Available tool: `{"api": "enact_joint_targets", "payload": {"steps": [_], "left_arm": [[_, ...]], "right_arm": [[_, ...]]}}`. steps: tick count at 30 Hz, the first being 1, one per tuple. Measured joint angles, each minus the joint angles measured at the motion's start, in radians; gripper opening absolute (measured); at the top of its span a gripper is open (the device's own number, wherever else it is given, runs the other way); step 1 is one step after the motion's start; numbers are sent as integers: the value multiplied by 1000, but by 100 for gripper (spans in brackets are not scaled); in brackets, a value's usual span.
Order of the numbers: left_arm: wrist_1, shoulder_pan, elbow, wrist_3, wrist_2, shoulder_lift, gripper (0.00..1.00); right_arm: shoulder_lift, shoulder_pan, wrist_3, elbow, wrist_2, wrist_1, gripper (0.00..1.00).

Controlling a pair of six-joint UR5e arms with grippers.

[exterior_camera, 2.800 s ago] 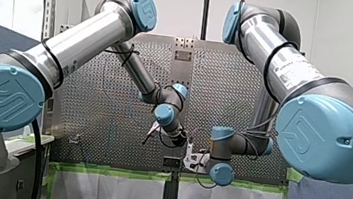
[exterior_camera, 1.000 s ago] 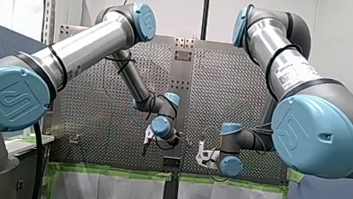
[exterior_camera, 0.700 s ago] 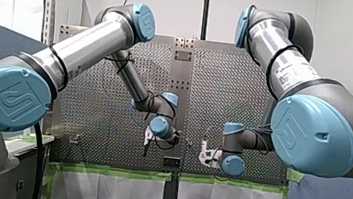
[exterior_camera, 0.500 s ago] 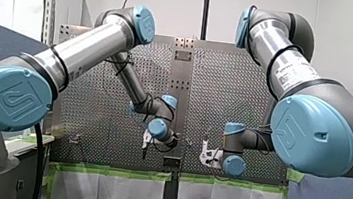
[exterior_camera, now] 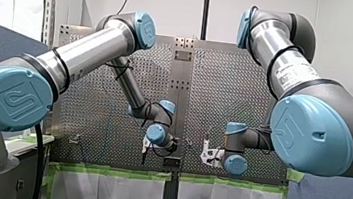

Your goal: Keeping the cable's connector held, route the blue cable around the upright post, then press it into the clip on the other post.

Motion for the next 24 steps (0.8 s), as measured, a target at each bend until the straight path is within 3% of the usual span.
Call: {"api": "enact_joint_targets", "payload": {"steps": [7, 24], "left_arm": [[29, 14, 1, -58, 57, -6, 0], [104, 32, 1, -86, 78, -25, 0]], "right_arm": [[1, -20, 6, -20, -16, 4, 0], [10, -75, 13, -36, -32, 18, 0]]}}
